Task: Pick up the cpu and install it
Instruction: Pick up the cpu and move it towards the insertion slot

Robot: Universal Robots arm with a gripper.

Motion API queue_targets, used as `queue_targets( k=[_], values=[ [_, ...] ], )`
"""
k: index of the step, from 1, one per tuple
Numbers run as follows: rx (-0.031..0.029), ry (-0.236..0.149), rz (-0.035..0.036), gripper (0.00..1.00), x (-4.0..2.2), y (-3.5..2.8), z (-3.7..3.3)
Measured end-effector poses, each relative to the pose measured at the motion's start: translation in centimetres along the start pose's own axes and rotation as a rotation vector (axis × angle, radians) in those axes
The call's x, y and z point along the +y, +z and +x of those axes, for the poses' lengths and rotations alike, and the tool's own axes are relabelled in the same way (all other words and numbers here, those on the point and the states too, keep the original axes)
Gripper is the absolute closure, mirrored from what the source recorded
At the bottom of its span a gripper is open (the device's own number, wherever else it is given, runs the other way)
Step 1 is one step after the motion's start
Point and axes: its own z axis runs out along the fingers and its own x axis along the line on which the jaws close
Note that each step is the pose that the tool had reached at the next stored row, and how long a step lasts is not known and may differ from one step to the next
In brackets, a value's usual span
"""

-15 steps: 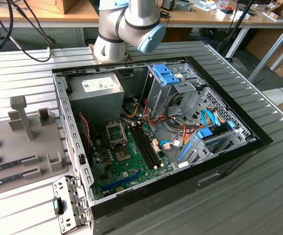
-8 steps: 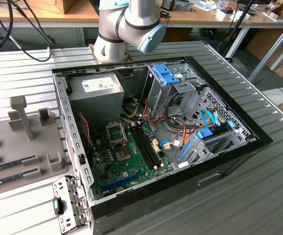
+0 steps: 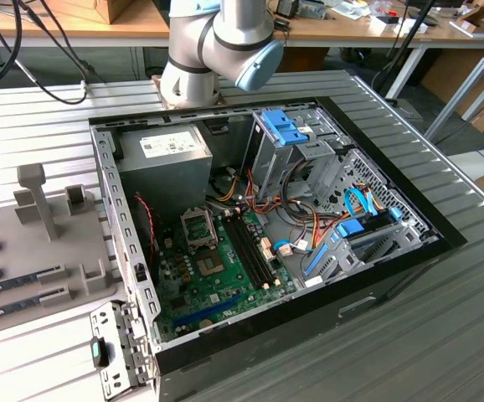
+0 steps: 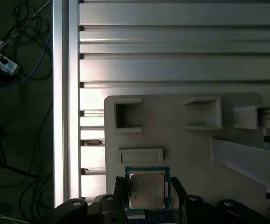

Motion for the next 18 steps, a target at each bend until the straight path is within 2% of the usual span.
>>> queue_targets(
  k=[18],
  values=[
    [0.0,0.0,-0.0058,0.53,0.01,-0.83,-0.02]
  ],
)
